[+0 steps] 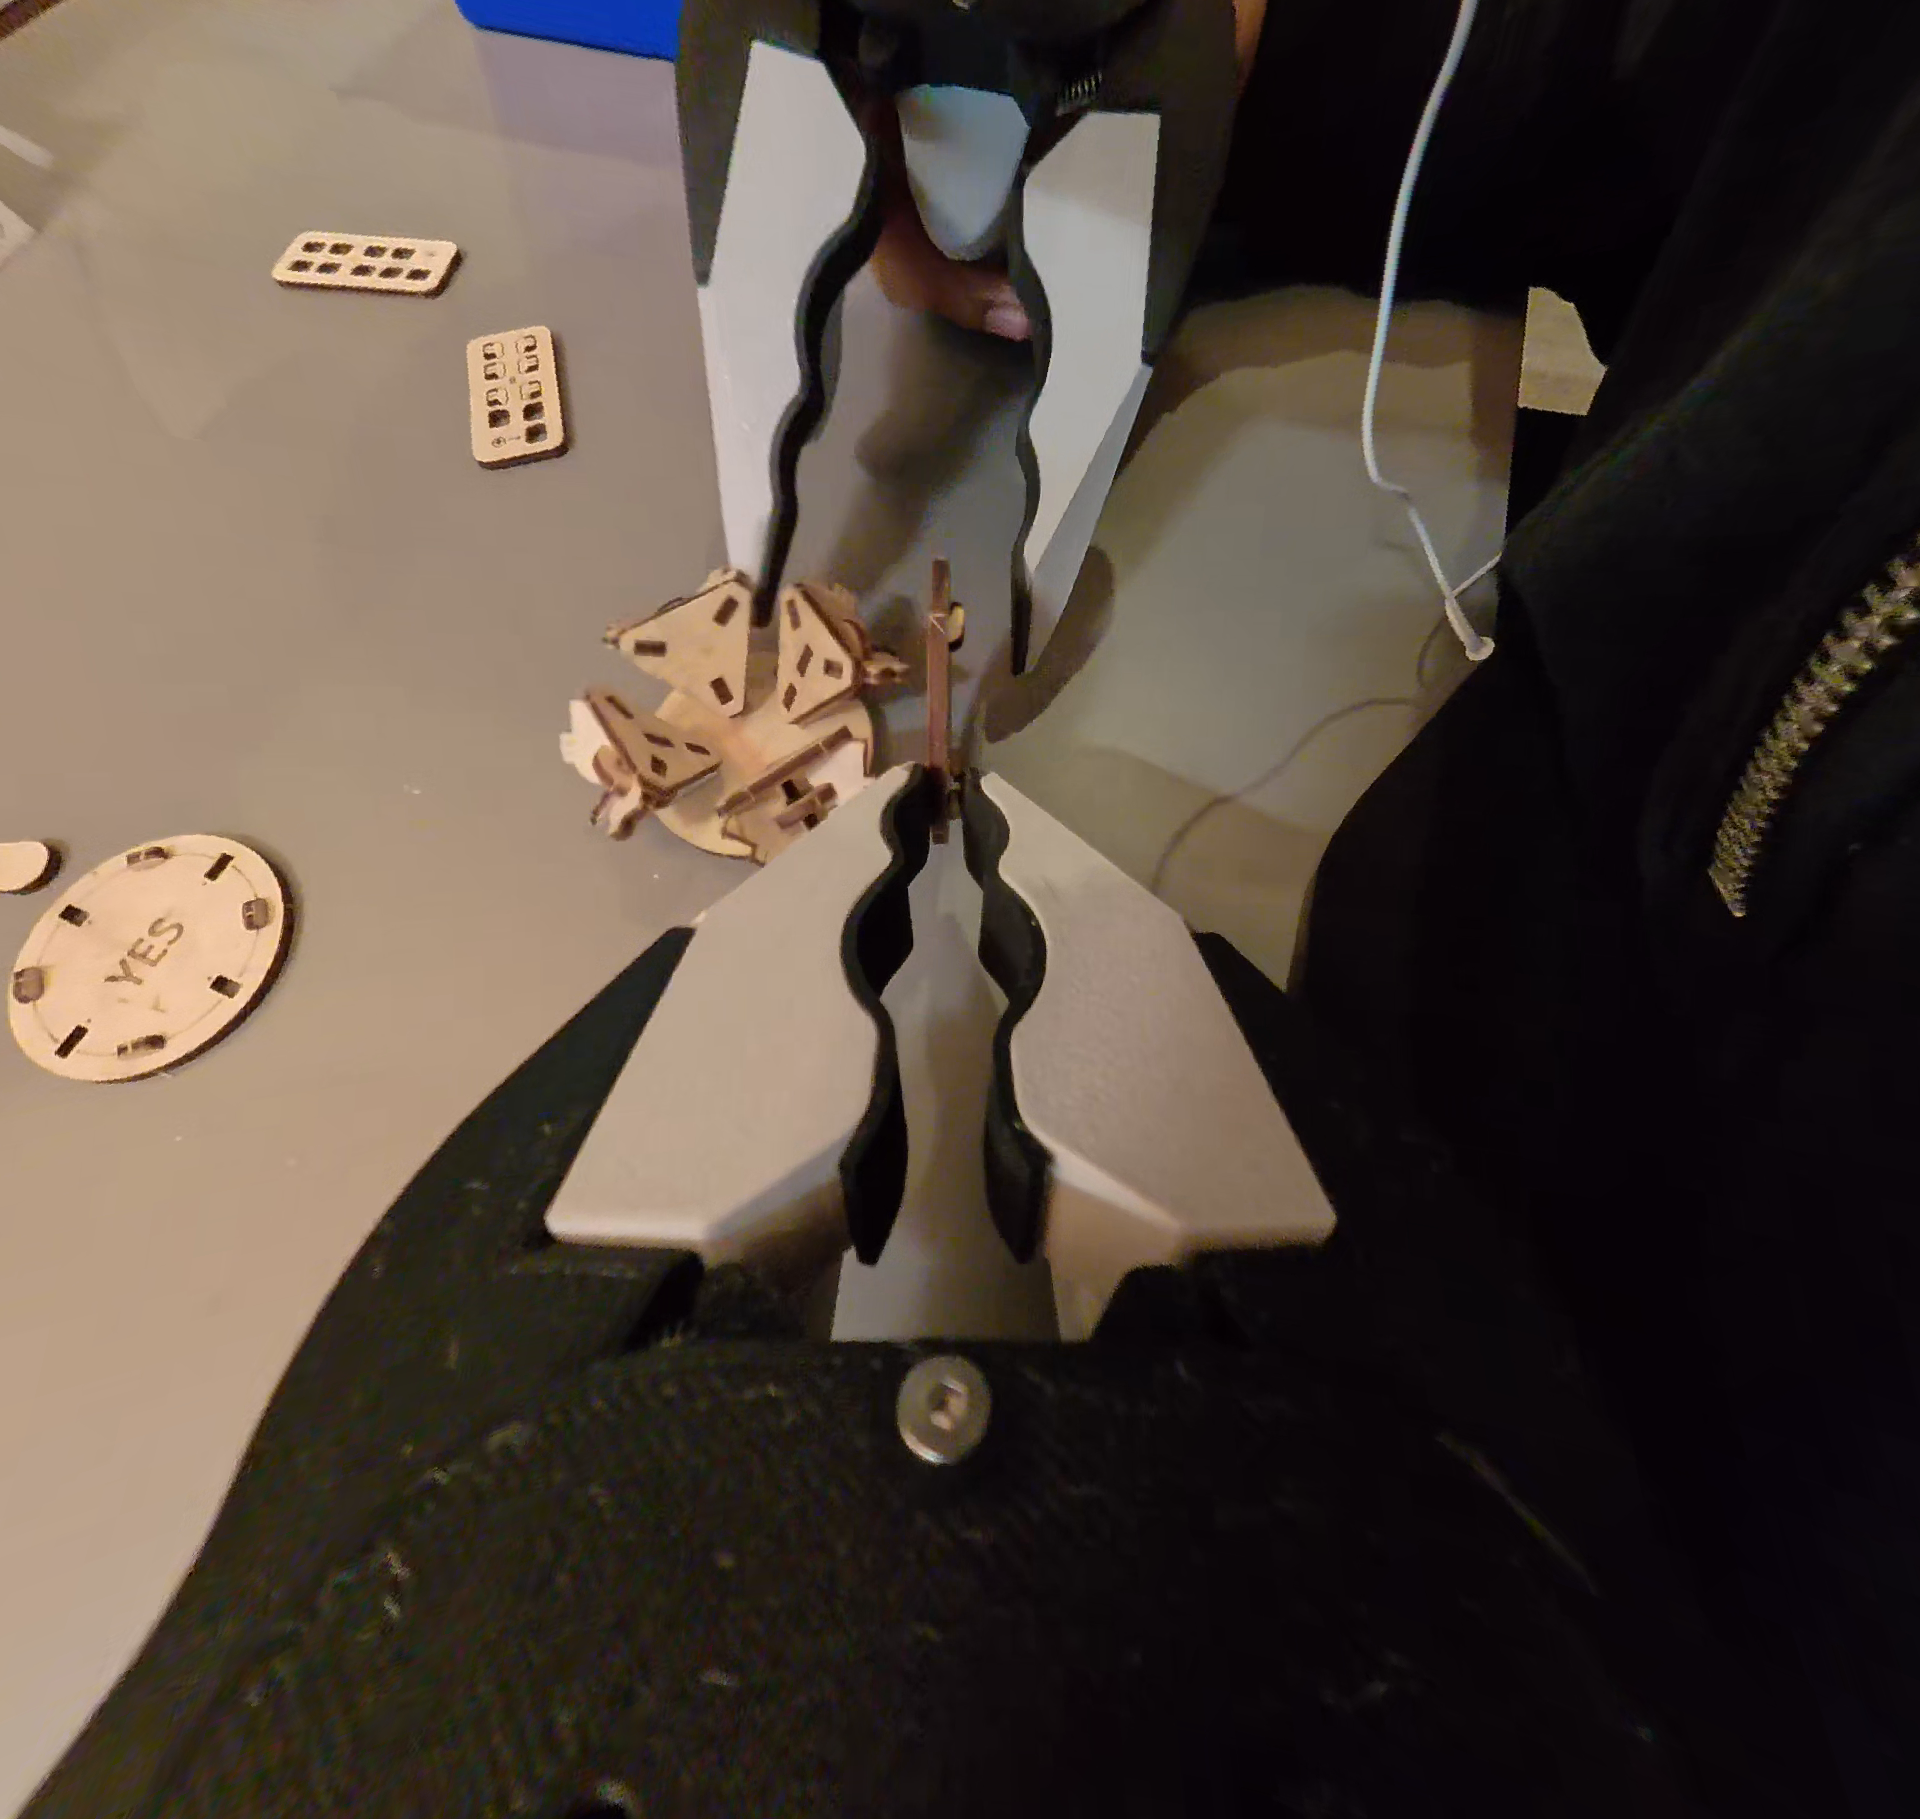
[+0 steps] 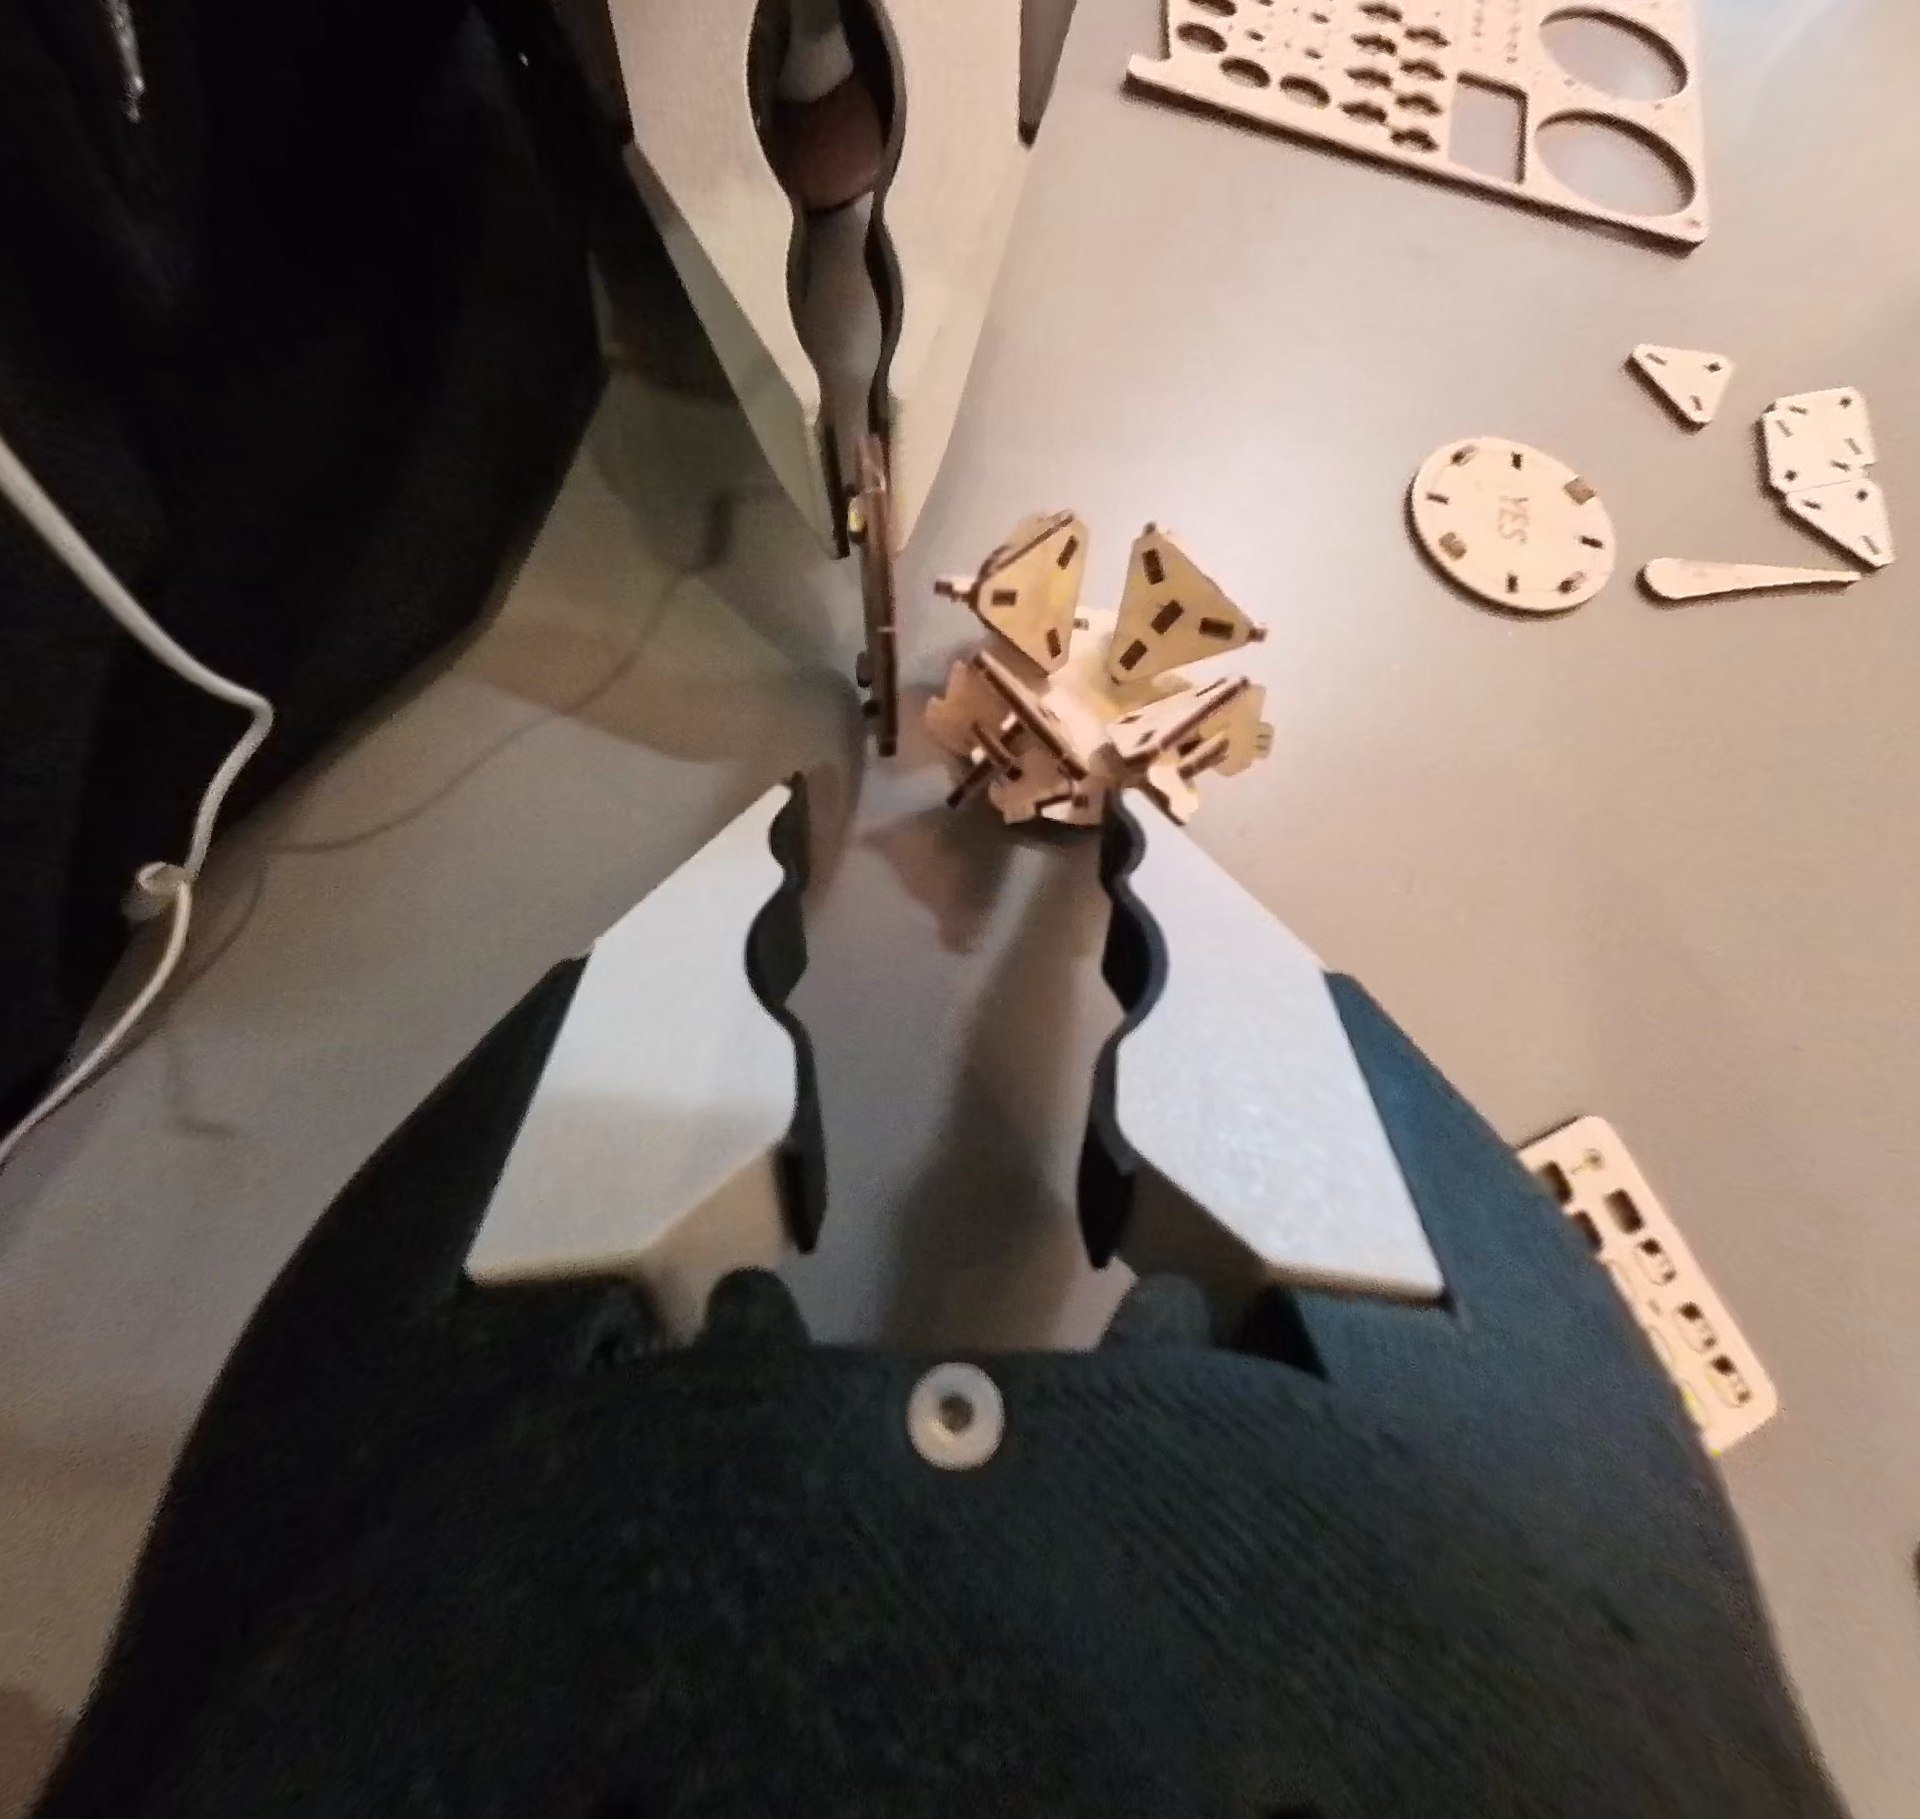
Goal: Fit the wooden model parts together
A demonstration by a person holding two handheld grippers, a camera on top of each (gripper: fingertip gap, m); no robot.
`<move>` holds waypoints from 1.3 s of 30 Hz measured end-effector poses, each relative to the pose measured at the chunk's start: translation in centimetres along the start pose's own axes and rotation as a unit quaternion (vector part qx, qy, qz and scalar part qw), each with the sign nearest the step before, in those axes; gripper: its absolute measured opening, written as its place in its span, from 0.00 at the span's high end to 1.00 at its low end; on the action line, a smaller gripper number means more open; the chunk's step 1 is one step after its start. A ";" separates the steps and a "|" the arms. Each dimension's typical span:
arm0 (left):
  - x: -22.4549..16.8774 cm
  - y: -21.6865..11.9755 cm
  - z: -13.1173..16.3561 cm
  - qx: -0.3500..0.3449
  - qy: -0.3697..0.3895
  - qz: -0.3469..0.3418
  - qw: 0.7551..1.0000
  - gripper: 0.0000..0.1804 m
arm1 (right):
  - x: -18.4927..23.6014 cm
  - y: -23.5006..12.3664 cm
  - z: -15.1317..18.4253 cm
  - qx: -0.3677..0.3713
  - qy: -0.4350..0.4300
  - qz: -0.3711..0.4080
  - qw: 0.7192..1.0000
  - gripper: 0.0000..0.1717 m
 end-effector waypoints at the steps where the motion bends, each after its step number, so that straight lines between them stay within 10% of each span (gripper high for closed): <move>1: -0.1 0.0 0.0 -0.002 -0.001 0.004 1.000 0.99 | -0.1 -0.1 -0.2 -0.008 0.001 0.002 1.000 0.67; 29: 0.8 -0.2 -0.4 -0.016 -0.009 0.001 1.000 0.99 | -1.0 0.6 -0.6 -0.005 0.020 0.020 1.000 0.81; 39: 1.2 -0.6 -0.5 -0.026 -0.027 0.013 0.999 0.99 | -2.2 -1.2 0.1 -0.021 0.062 0.036 0.997 0.64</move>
Point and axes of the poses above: each gripper's, where its closed fingertips meet, y out along the fingers, z out of its underside, x = y × z across the jaws, the point moved 2 cm from there along -y, back along the fingers, and after that the axes turned 3 degrees about -y, right-handed, at the moved point
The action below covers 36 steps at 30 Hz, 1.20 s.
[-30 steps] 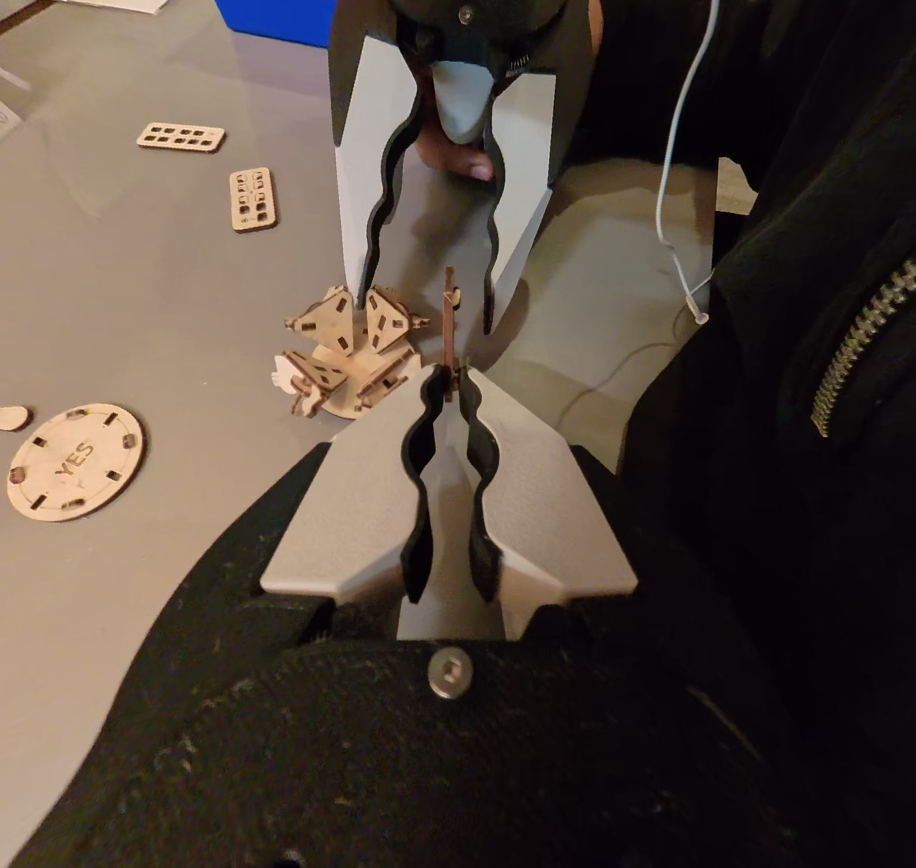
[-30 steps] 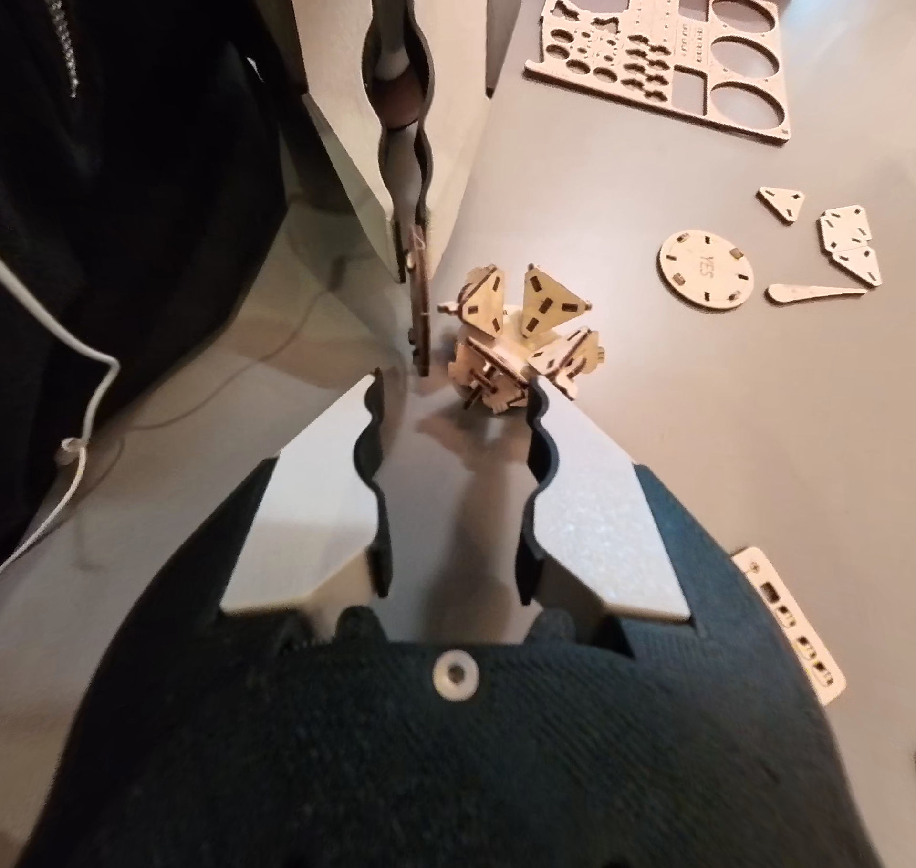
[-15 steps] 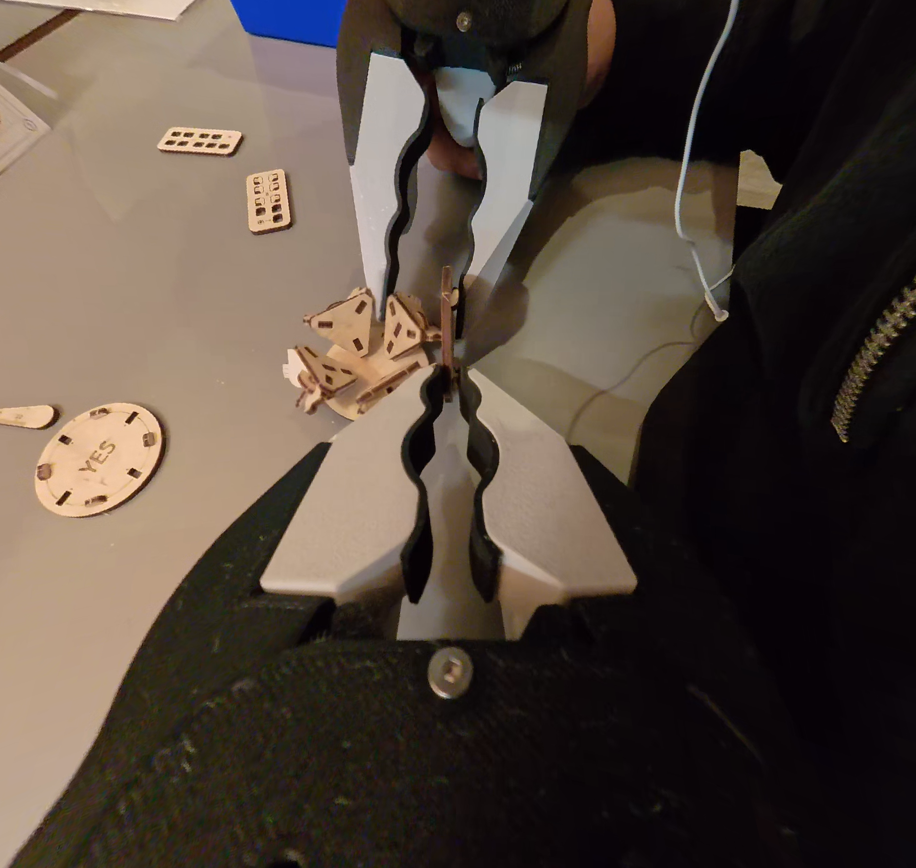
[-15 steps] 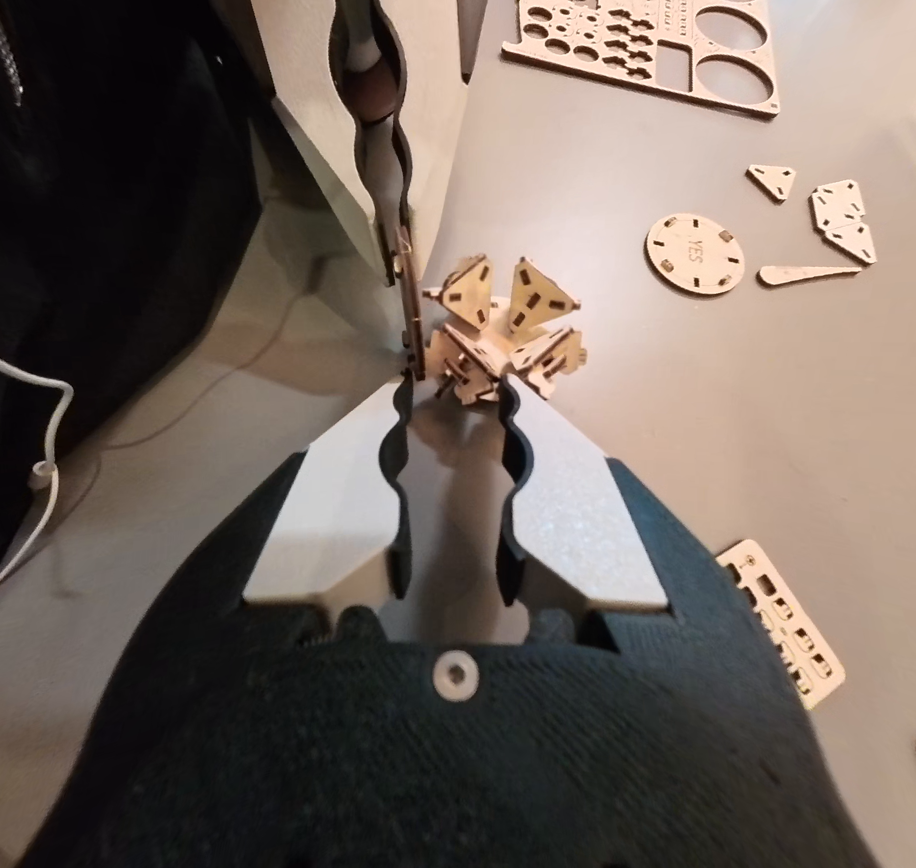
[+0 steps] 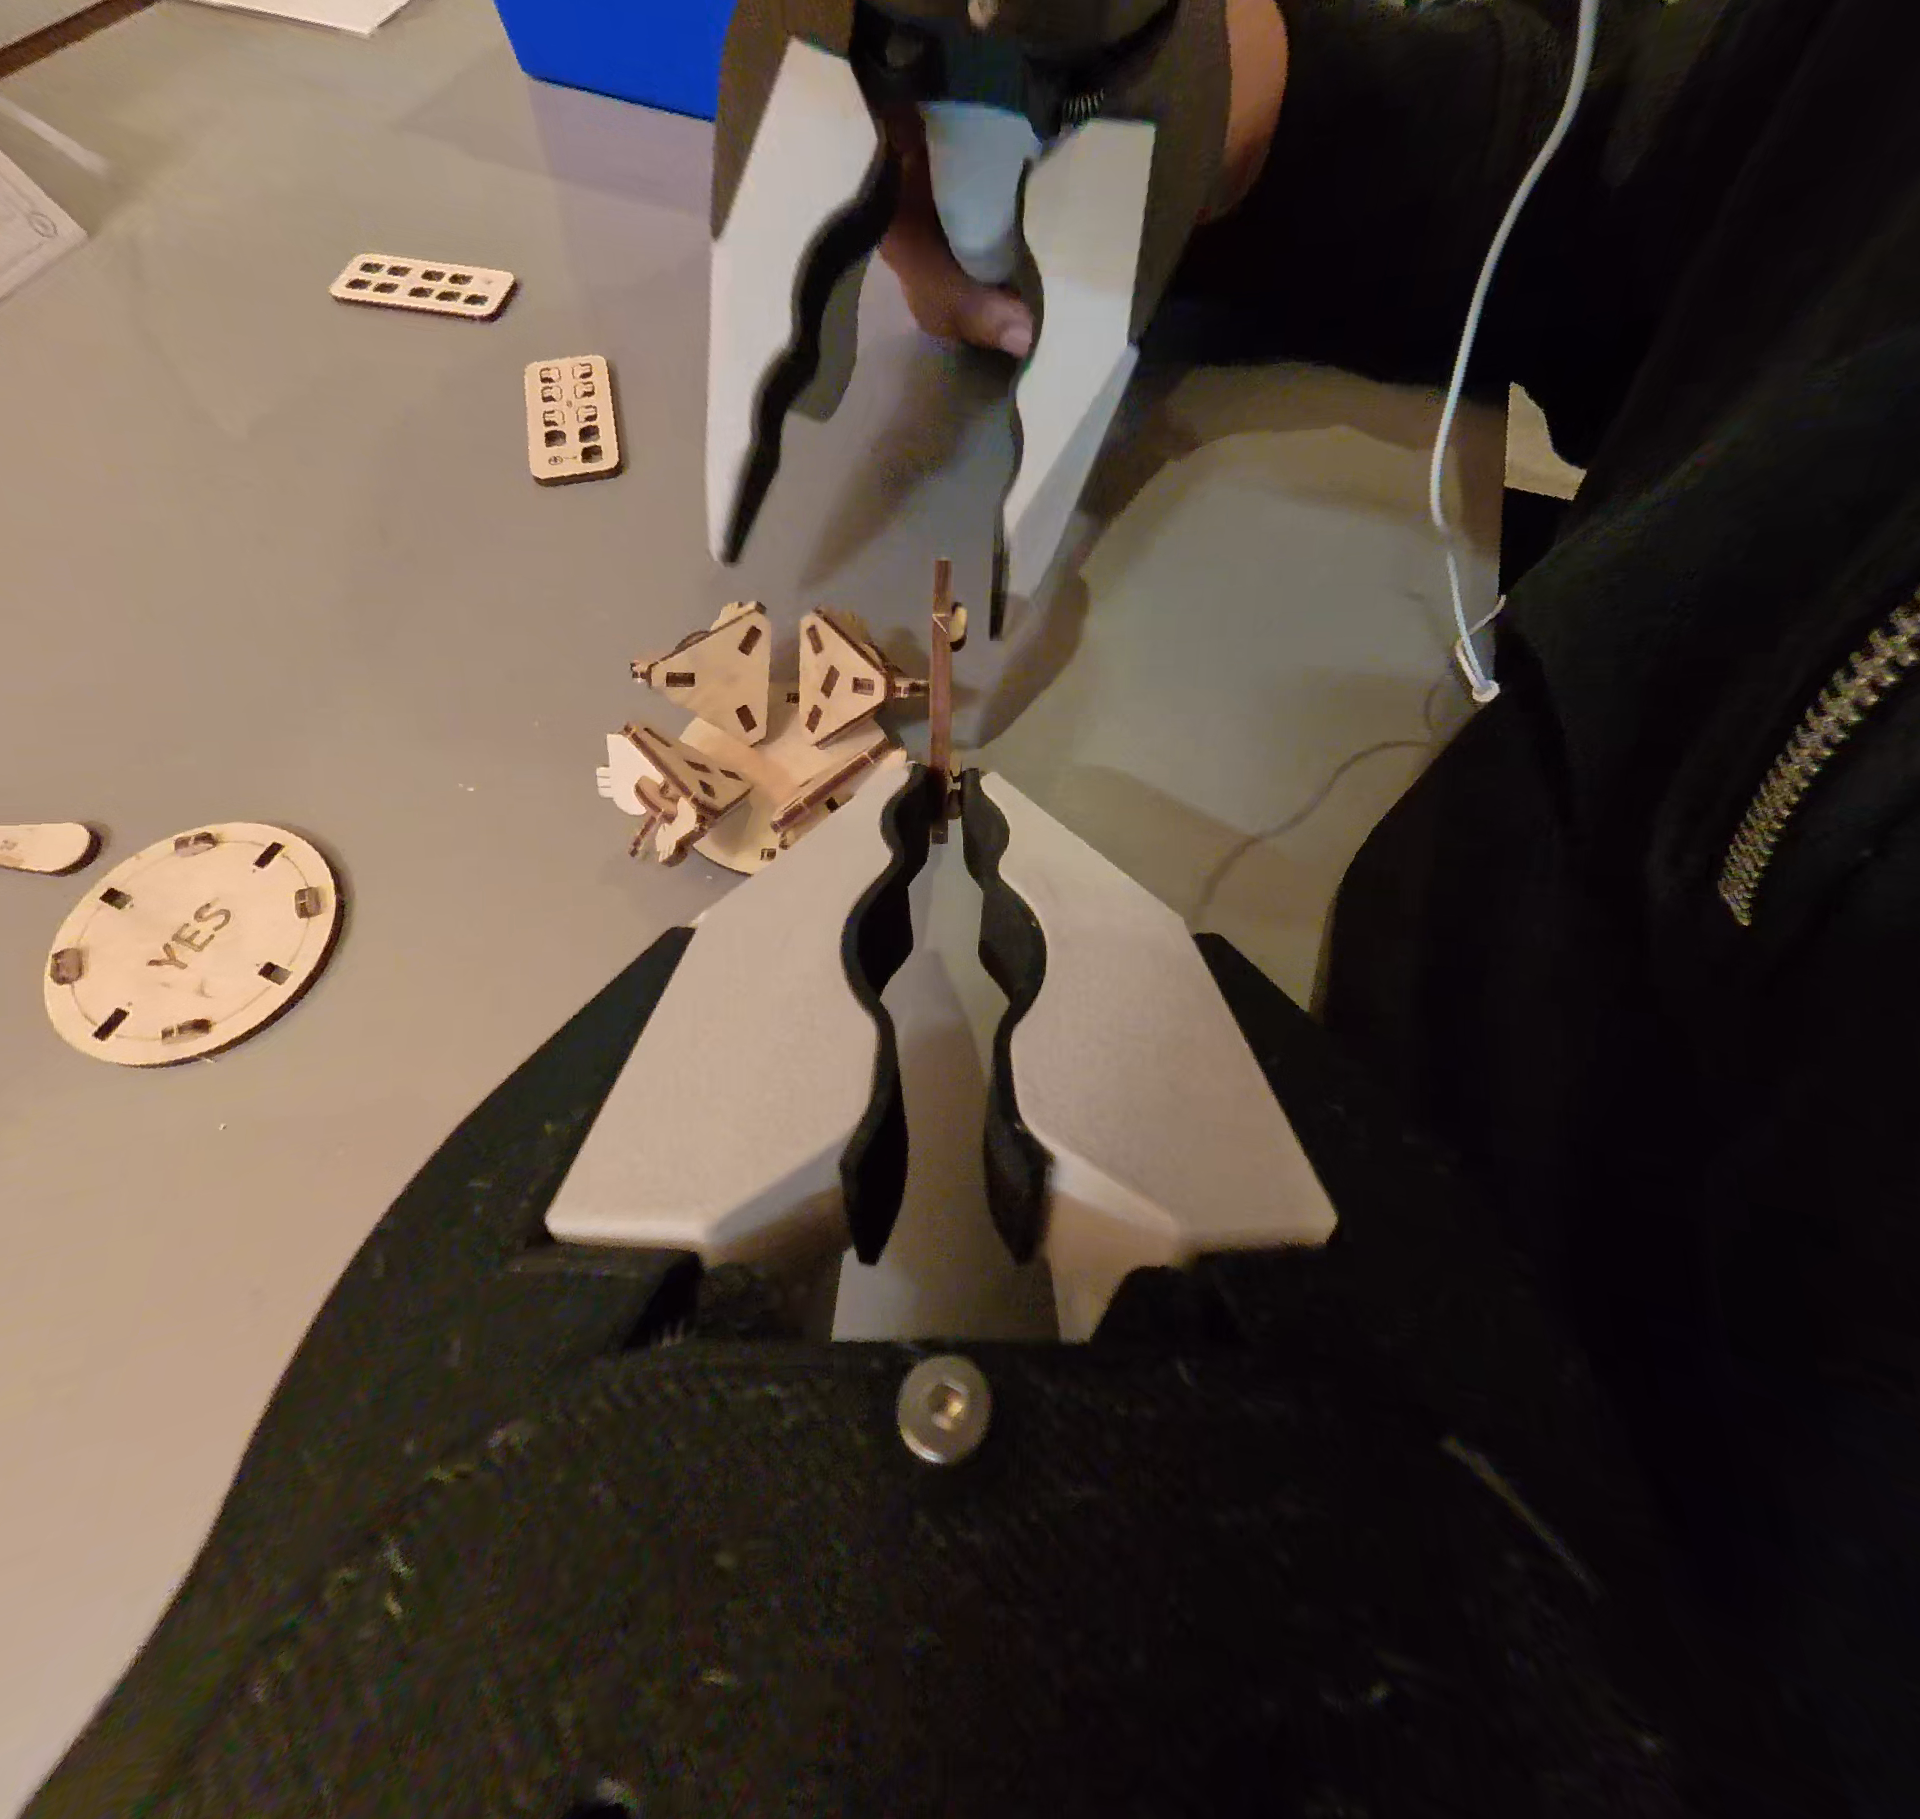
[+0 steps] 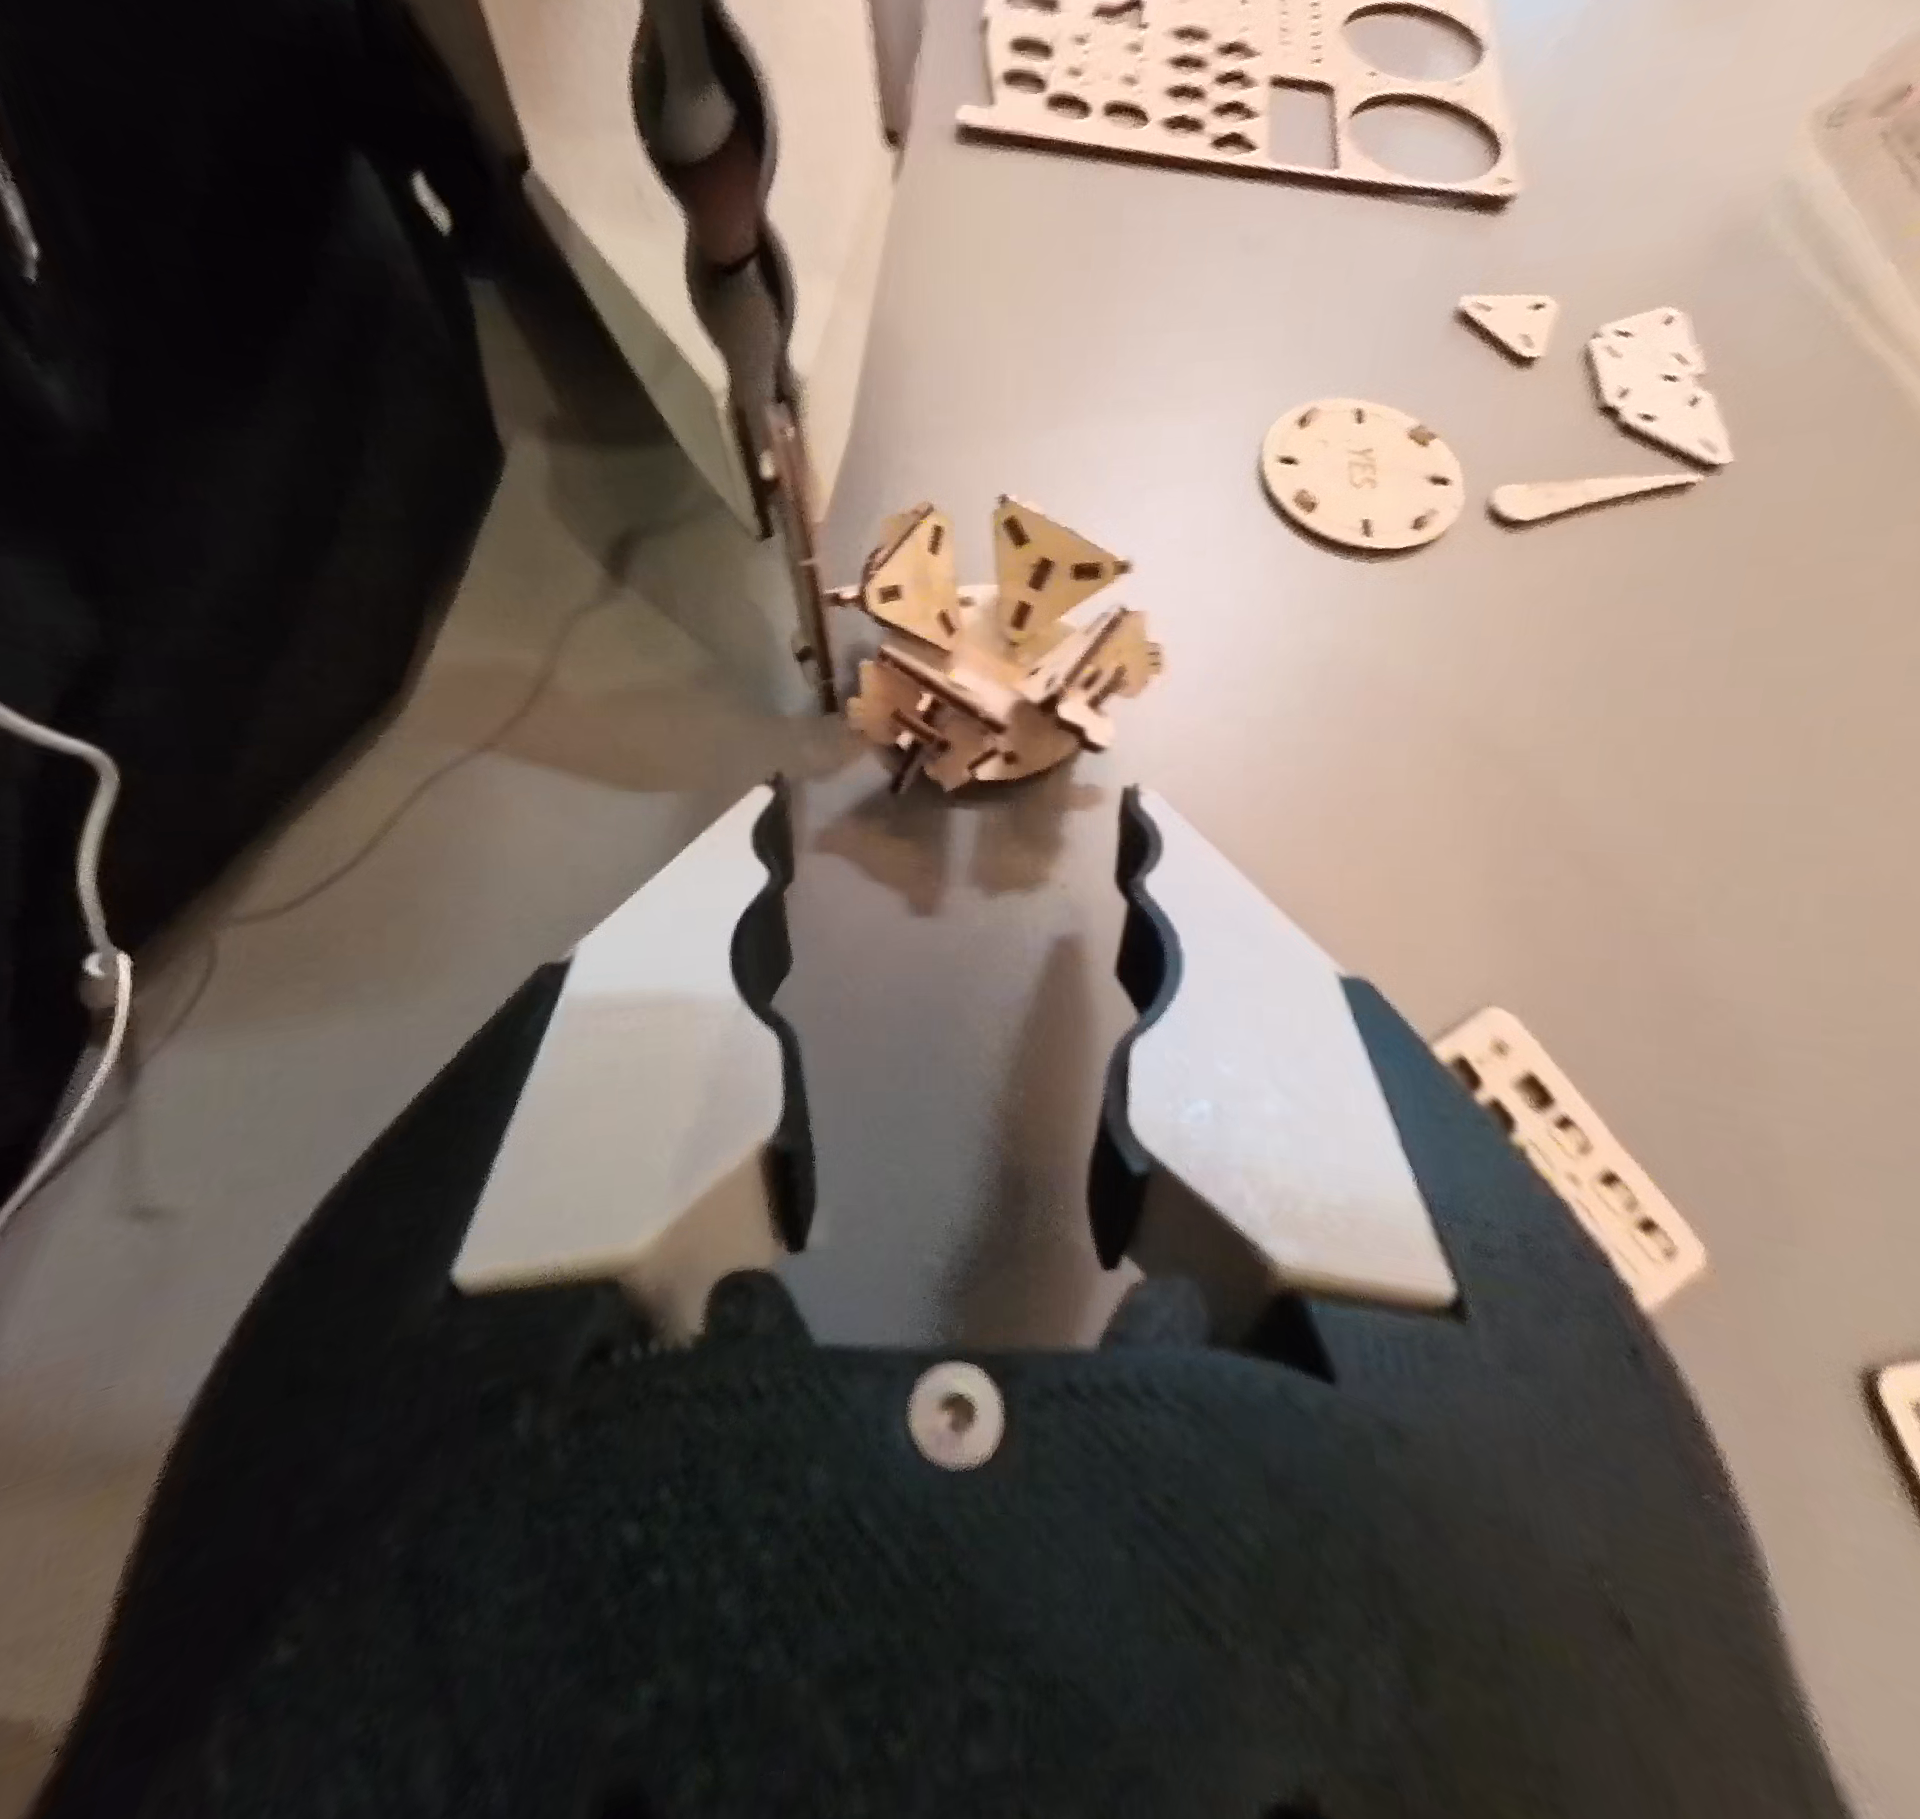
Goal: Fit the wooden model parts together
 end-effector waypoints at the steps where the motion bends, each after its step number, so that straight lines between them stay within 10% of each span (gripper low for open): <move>1: 0.0 0.0 0.0 0.001 0.001 -0.001 1.000 0.99 | -0.3 -0.5 -0.3 -0.014 0.009 0.005 1.000 0.62; 6: 0.0 0.0 0.0 -0.001 0.004 0.000 1.000 0.99 | 0.8 -1.6 -3.2 -0.111 0.009 -0.034 0.993 0.62; 36: 0.5 0.2 -0.1 0.002 0.006 -0.013 1.000 0.99 | 0.6 1.5 -1.0 -0.003 0.093 -0.049 0.994 0.71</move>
Point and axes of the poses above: each gripper's, where its closed fingertips meet, y out along the fingers, z out of its underside, x = y × z across the jaws, the point moved 2 cm from there along -y, back along the fingers, and after that the axes turned 3 degrees about -y, right-handed, at the moved point
